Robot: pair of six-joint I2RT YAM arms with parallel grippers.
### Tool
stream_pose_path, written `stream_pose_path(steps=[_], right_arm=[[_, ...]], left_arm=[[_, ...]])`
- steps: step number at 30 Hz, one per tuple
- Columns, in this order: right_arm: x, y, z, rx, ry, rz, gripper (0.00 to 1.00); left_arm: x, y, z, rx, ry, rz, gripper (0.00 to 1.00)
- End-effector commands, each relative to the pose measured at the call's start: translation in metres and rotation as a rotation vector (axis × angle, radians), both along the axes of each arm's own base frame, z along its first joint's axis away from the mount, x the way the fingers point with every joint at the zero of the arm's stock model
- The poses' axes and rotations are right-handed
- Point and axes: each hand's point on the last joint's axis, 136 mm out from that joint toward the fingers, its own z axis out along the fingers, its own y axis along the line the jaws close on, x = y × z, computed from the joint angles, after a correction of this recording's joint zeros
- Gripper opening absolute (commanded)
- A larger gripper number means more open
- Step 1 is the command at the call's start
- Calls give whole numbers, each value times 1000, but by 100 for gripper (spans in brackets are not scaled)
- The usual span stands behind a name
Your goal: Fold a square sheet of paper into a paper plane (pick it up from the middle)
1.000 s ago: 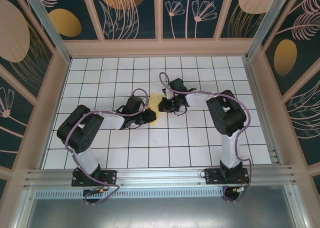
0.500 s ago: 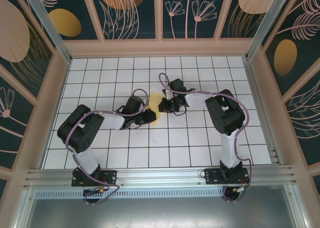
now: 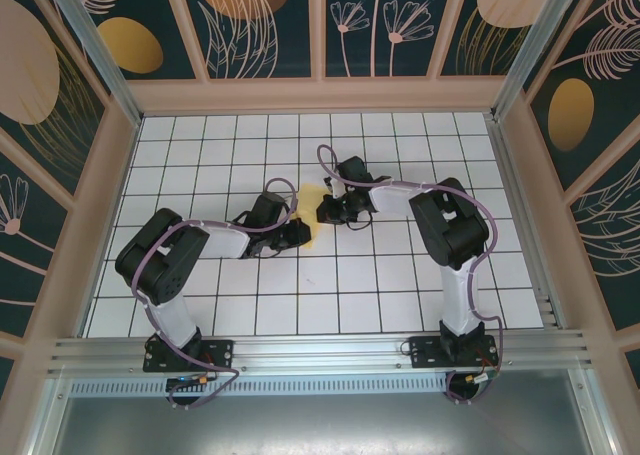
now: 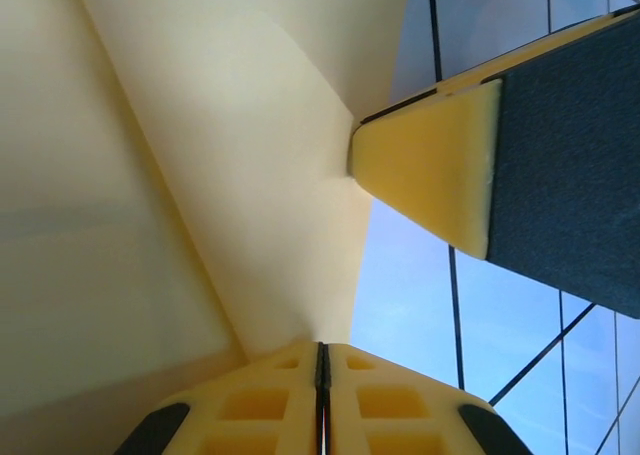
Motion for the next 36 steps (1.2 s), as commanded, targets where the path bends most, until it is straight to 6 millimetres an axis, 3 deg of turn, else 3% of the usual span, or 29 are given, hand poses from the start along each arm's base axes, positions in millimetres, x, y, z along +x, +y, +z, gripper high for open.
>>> stream_pose_path(steps=[1, 11, 24, 30, 36], right_arm=[[7, 3, 2, -11, -22, -3, 10], [9, 5, 2, -15, -25, -1, 10], [29, -11, 37, -51, -142, -148, 20], [11, -8, 52, 36, -137, -159, 20], [-13, 9, 46, 94, -77, -93, 16]], left_arm=[[-5, 8, -17, 47, 60, 24, 12], [-5, 13, -19, 68, 67, 51, 11], [-7, 33, -30, 155, 106, 146, 8], [-7, 32, -31, 152, 108, 147, 8], [-6, 28, -30, 140, 110, 148, 8]])
